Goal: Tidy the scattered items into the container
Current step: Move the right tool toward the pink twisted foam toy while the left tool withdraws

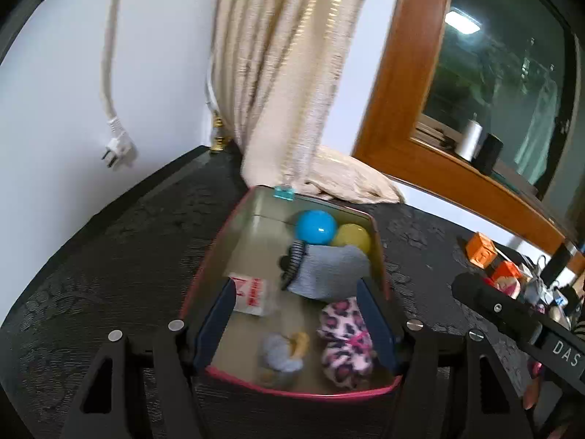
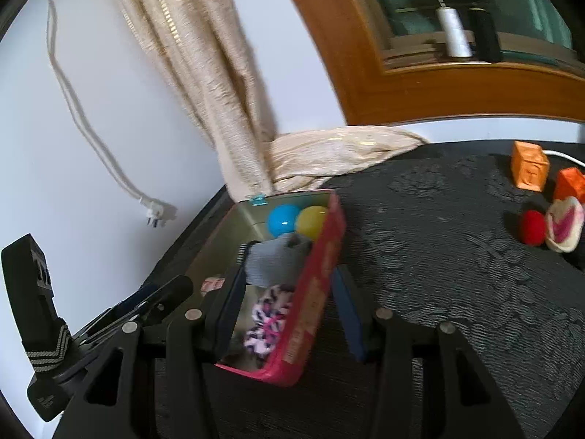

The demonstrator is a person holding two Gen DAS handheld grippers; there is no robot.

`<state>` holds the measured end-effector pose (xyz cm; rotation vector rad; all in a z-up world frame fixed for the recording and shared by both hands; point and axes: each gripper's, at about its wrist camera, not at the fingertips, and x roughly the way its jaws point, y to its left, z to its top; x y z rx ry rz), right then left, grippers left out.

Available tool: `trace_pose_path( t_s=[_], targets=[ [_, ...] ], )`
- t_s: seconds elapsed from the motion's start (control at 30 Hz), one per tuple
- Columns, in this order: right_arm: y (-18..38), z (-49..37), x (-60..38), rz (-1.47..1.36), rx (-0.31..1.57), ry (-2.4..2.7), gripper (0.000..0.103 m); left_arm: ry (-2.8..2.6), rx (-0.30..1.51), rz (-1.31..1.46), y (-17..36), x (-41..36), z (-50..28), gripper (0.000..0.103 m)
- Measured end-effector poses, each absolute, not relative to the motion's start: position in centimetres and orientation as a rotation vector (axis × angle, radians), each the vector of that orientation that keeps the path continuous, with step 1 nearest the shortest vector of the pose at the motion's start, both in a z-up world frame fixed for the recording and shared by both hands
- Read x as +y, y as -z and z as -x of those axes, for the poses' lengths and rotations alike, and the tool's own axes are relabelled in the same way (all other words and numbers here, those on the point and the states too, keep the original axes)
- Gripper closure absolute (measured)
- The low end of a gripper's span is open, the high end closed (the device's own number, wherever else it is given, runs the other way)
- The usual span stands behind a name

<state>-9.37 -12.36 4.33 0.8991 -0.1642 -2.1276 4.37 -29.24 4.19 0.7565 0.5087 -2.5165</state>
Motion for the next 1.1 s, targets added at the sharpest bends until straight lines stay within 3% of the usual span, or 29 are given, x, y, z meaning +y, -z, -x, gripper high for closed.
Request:
trace_pose_path(
  t_s=[0.6, 0.93, 1.1],
  targets=[
    [-0.5, 11.7, 5.6, -1.044, -0.346, 2.475, 0.043, 2.680, 0.349, -0.956, -3.7, -19.2, 2.2, 0.033],
    [1.4, 9.7, 18.6, -1.136, -0.539, 2.709, 0.041, 2.772, 0.253, -1.080, -2.7, -12.6, 5.9, 0.033],
    [3.1, 10.2, 20.7, -1.227, -0.622, 2.676, 0.041, 2.802, 0.204, -1.128, -2.2, -10.1, 7.2, 0.033]
  ],
)
